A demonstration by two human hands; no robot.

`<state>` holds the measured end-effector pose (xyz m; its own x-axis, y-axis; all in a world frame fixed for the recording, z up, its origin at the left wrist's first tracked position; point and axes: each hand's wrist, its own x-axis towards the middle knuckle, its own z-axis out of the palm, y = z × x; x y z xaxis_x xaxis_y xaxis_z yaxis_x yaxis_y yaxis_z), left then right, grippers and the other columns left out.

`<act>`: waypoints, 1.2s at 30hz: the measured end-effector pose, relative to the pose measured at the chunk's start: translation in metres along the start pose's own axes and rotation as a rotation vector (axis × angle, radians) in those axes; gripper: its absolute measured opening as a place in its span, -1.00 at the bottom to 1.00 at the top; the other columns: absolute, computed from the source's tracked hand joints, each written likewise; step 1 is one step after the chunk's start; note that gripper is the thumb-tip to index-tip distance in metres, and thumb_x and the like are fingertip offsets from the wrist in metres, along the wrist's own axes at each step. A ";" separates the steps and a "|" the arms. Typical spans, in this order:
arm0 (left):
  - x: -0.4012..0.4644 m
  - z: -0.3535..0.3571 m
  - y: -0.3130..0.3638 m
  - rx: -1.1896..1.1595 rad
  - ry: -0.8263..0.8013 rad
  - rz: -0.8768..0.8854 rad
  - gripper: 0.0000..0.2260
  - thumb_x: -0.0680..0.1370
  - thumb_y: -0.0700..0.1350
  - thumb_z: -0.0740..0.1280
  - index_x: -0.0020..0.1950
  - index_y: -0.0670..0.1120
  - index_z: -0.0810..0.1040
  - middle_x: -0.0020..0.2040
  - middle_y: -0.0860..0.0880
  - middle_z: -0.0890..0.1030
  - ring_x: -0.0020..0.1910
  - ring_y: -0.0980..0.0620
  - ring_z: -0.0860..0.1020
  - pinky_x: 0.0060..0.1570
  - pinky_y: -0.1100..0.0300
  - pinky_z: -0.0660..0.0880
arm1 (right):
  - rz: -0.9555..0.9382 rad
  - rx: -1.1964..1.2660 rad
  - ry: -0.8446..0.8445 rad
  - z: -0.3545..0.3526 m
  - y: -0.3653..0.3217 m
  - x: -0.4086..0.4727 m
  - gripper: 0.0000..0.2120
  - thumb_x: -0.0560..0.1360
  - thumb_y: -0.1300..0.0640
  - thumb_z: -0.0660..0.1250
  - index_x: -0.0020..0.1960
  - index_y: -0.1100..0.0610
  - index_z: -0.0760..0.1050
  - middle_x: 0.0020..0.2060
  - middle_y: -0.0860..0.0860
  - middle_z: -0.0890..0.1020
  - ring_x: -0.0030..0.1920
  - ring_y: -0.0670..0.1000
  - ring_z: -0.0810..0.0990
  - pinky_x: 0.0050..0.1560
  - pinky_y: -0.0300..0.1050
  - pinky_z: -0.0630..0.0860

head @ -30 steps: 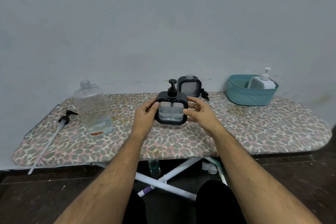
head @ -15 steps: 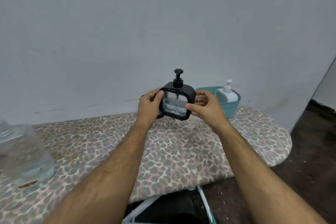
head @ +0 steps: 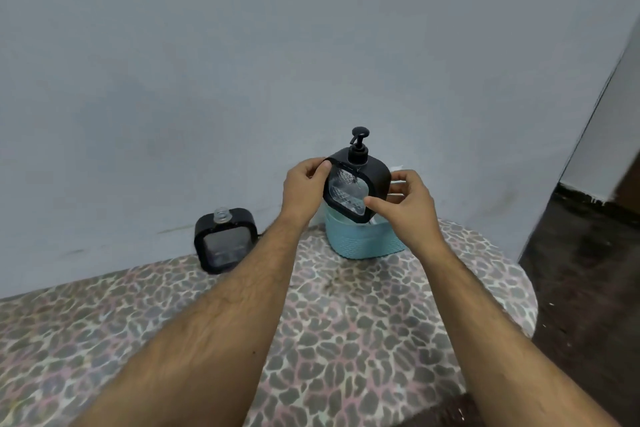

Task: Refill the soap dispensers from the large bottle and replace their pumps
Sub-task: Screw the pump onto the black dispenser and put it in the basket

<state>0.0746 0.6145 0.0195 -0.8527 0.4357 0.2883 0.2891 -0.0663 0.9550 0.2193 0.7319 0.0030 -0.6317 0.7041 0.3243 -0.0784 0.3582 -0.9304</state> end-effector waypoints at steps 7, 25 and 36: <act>0.029 0.031 -0.016 0.054 -0.149 -0.062 -0.67 0.62 0.09 0.27 0.21 -0.10 0.61 0.10 -0.02 0.67 0.13 0.03 0.61 0.24 -0.04 0.52 | -0.005 -0.230 0.054 -0.001 0.019 0.021 -0.53 0.27 0.02 0.60 0.02 -0.09 0.38 -0.18 -0.20 0.59 -0.23 -0.29 0.59 -0.37 -0.44 0.42; 0.059 0.070 -0.043 0.243 -0.415 -0.266 -0.87 0.61 -0.15 0.17 -0.08 0.06 0.41 -0.15 0.02 0.43 -0.16 0.06 0.42 -0.05 0.09 0.45 | 0.160 -0.942 -0.007 0.002 0.028 0.036 -0.49 0.23 -0.29 0.50 -0.07 -0.04 0.35 -0.21 -0.11 0.54 -0.16 0.03 0.53 0.05 0.05 0.44; 0.063 0.069 -0.052 0.288 -0.472 -0.314 -0.75 0.61 -0.16 0.14 0.29 0.02 0.31 0.00 -0.05 0.53 -0.08 0.06 0.49 -0.11 0.15 0.44 | 0.123 -1.083 -0.046 0.006 0.023 0.037 -0.56 0.36 -0.27 0.48 -0.15 -0.02 0.32 -0.32 -0.12 0.43 -0.22 0.02 0.43 -0.06 -0.02 0.32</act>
<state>0.0359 0.7068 -0.0165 -0.6513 0.7482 -0.1267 0.2178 0.3442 0.9133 0.1895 0.7619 -0.0073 -0.6185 0.7566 0.2120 0.6939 0.6526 -0.3043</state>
